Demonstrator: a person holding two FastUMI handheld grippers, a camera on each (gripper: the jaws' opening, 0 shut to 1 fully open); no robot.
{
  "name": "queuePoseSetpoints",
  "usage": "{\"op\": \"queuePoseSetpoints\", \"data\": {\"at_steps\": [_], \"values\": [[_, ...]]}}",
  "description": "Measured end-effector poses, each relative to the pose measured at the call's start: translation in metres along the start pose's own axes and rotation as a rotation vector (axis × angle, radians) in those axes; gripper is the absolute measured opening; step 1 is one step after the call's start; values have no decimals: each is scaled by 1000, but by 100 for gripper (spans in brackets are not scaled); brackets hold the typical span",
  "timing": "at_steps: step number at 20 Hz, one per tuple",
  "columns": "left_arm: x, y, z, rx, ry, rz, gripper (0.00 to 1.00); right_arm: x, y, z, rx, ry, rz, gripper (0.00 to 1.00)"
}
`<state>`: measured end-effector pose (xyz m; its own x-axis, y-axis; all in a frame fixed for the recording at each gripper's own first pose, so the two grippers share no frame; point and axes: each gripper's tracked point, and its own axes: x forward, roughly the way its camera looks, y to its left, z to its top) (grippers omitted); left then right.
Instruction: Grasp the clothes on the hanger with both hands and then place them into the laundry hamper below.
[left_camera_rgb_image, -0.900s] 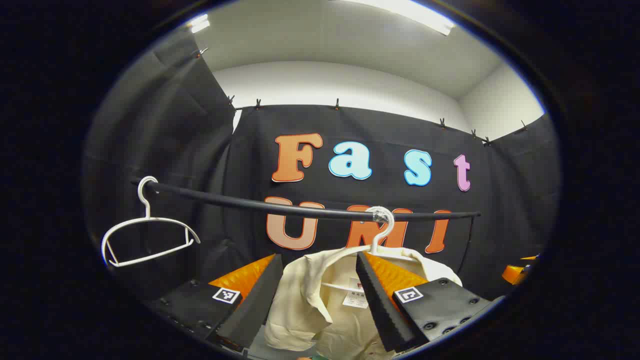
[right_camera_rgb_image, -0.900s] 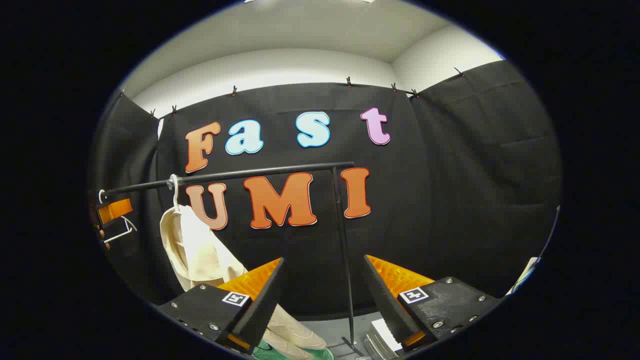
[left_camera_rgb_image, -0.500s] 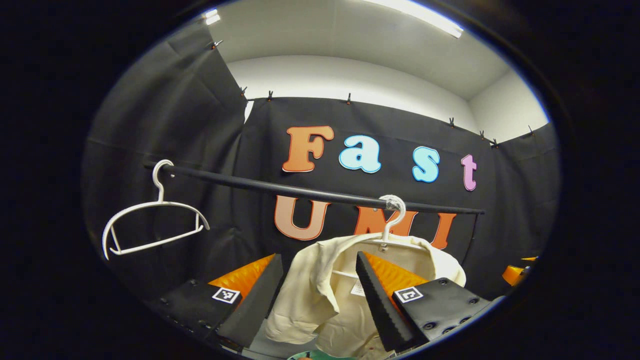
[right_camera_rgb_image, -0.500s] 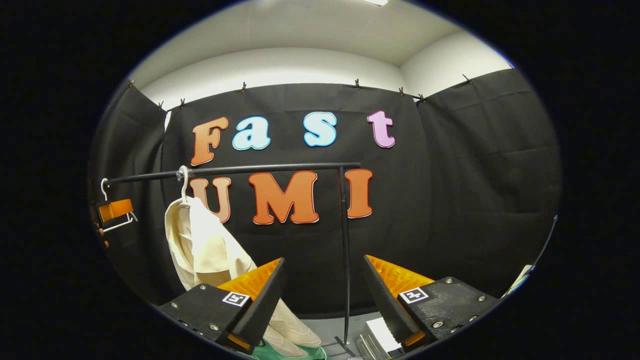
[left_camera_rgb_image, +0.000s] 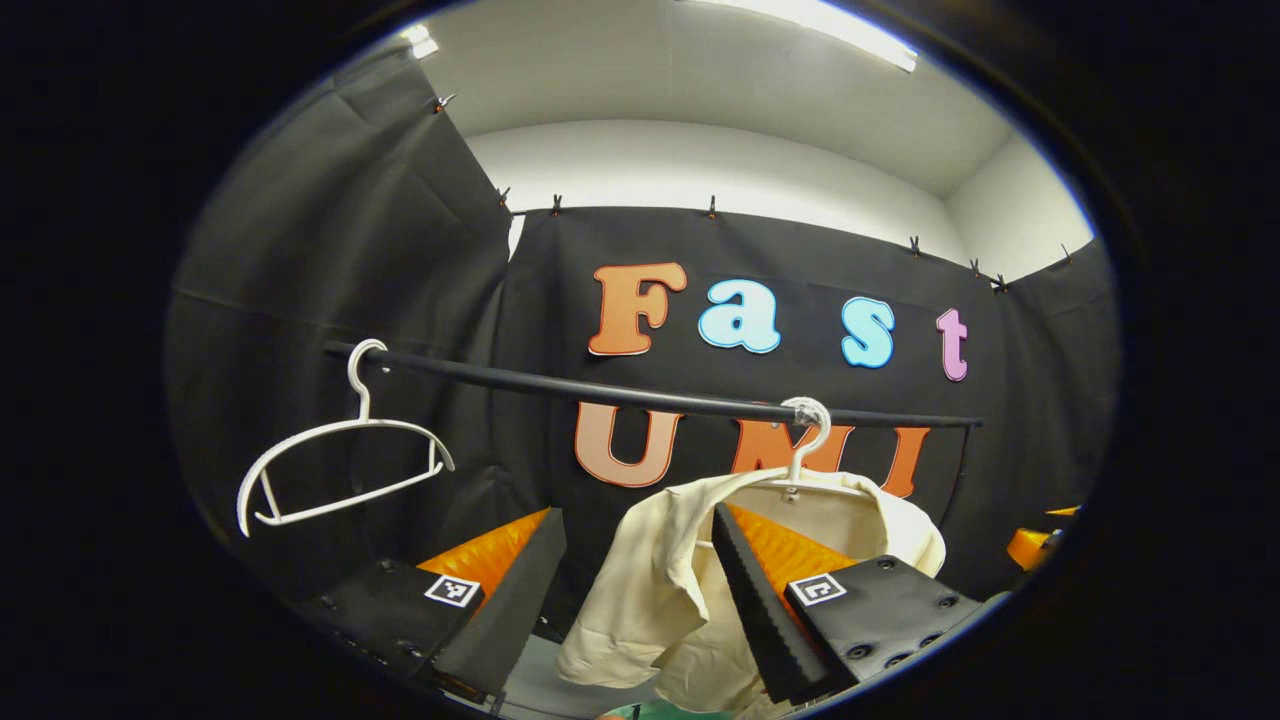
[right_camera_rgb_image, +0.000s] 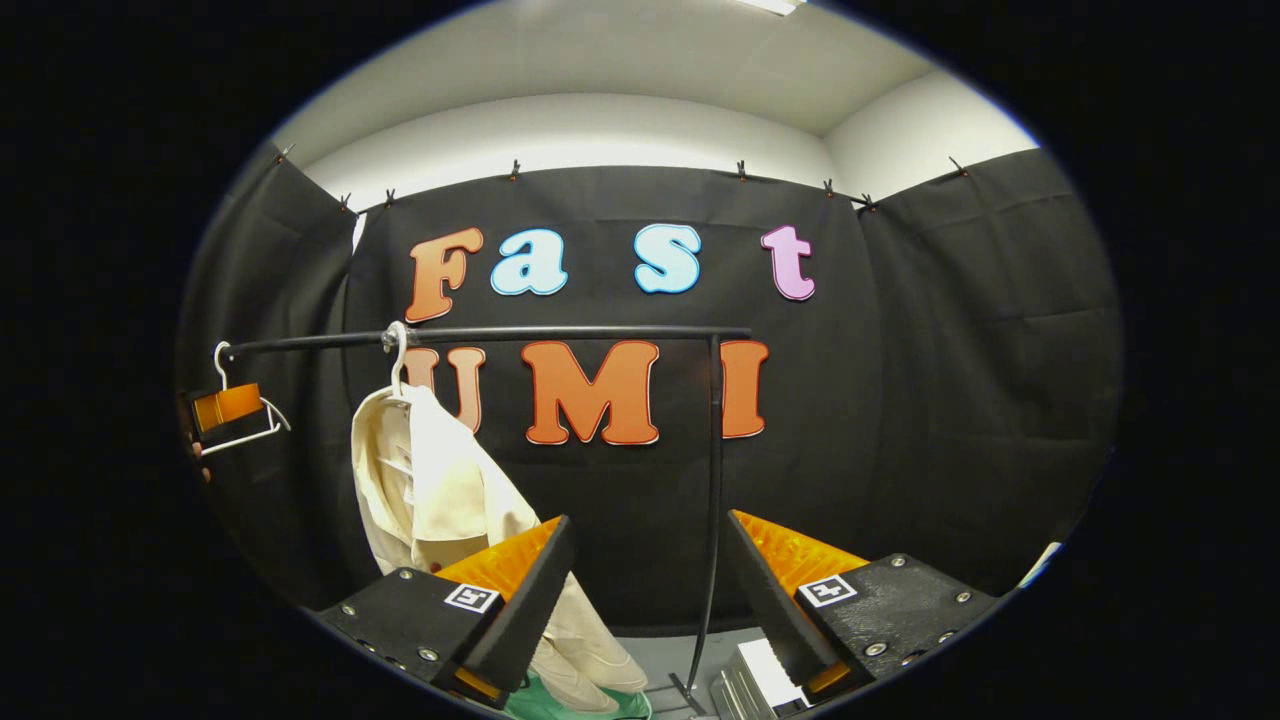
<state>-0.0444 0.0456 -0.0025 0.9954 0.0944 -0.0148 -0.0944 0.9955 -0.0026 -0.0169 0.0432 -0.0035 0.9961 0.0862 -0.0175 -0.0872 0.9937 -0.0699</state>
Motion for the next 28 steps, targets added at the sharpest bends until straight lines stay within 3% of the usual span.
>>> {"op": "queuePoseSetpoints", "data": {"at_steps": [2, 3, 11, 13, 15, 16, 17, 18, 19, 20, 21, 28], "values": [[0, 3, -3, 0, 4, 5, 92, 1, 4, 0, 7, -1, 5, 93], [0, 6, -4, 1, 7, 8, 96, 2, 6, -1, 6, 0, 7, 93], [12, -1, -28, 22, 38, -11, 96, 3, 41, -15, 2, 26, 67, 93], [20, -6, -39, 23, 49, -17, 92, 7, 55, -20, -5, 32, 92, 93], [22, -10, -51, 12, 69, -33, 100, 10, 70, -30, -9, 49, 121, 93], [24, -12, -55, 7, 74, -39, 93, 10, 79, -34, -9, 57, 138, 93], [27, -14, -60, 6, 79, -47, 100, 10, 87, -39, -8, 67, 155, 93], [30, -15, -65, 11, 83, -52, 92, 12, 97, -43, -8, 76, 171, 93], [33, -14, -70, 18, 92, -54, 96, 13, 105, -47, -7, 82, 183, 93], [34, -15, -77, 23, 98, -56, 92, 14, 113, -51, -4, 87, 196, 93], [38, -14, -82, 24, 105, -59, 96, 14, 122, -55, 0, 92, 211, 93], [65, -19, -120, 19, 144, -124, 100, 26, 174, -87, -6, 149, 279, 93]]}}
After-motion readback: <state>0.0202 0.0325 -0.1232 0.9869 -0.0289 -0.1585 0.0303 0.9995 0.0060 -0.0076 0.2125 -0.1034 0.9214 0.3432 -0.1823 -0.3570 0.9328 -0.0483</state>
